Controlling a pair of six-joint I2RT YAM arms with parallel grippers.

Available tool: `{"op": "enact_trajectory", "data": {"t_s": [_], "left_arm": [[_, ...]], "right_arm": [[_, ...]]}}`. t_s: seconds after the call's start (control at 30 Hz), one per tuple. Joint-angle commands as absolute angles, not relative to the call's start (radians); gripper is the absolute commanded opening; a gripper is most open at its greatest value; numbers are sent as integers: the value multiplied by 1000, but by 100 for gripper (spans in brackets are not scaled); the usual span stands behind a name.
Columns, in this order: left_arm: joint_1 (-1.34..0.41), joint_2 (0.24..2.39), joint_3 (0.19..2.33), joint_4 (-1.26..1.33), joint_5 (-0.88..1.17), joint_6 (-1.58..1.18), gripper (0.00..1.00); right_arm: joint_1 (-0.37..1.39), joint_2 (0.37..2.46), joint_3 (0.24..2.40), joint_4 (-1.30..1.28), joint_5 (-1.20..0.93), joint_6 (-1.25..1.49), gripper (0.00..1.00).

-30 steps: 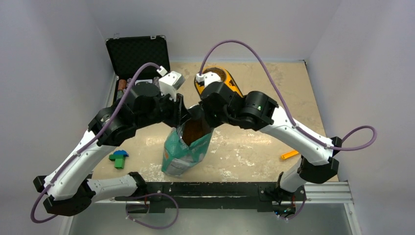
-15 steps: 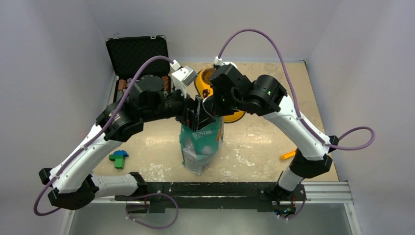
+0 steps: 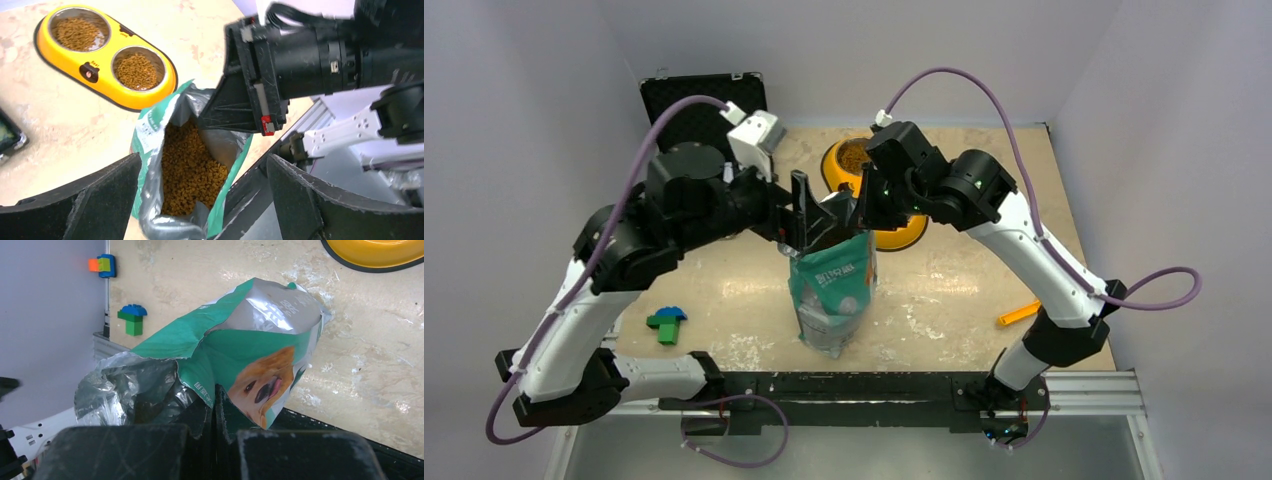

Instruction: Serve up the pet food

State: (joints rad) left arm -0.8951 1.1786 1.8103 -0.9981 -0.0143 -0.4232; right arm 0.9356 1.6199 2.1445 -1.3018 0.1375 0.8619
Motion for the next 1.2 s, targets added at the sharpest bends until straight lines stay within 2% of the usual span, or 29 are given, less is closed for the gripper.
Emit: {"op": "enact_trajectory", "data": {"t_s": [0.0,0.3,0.4,0.47,0.8,0.87,0.93,1.0,1.03,1.1,1.17], "left_arm": [[-857,1214,1934,-1203,-113,-572,99],[-821,1278,1868,-1110,230,-590,99],[-827,1254,1792,-956,362,-597,90],[-836,1230,1746,-912,353,-587,87],[-944,1277,1714,-1001,153,-379,68],[-963,1296,1726,-1019,95,-358,60],[-966,1302,1738,-1043,19,-356,46],[-966,1298,1749,-1062,-31,-339,31],[-966,1293,1752,-1072,-48,-330,25],[-965,1278,1745,-1078,-55,-305,11],[-965,1255,1733,-1076,-52,-301,2]], "right_arm": [[933,1505,2162,-1063,115,912,0],[933,1508,2166,-1057,101,912,0],[933,1505,2162,-1057,107,915,0],[933,1507,2161,-1058,107,920,0],[931,1475,2123,-1012,86,930,0],[931,1476,2123,-1021,83,928,0],[931,1471,2114,-1021,75,910,0],[930,1452,2088,-1003,66,855,12],[925,1437,2069,-989,55,808,22],[898,1397,2007,-923,-24,656,47],[849,1344,1940,-866,-121,500,62]]}}
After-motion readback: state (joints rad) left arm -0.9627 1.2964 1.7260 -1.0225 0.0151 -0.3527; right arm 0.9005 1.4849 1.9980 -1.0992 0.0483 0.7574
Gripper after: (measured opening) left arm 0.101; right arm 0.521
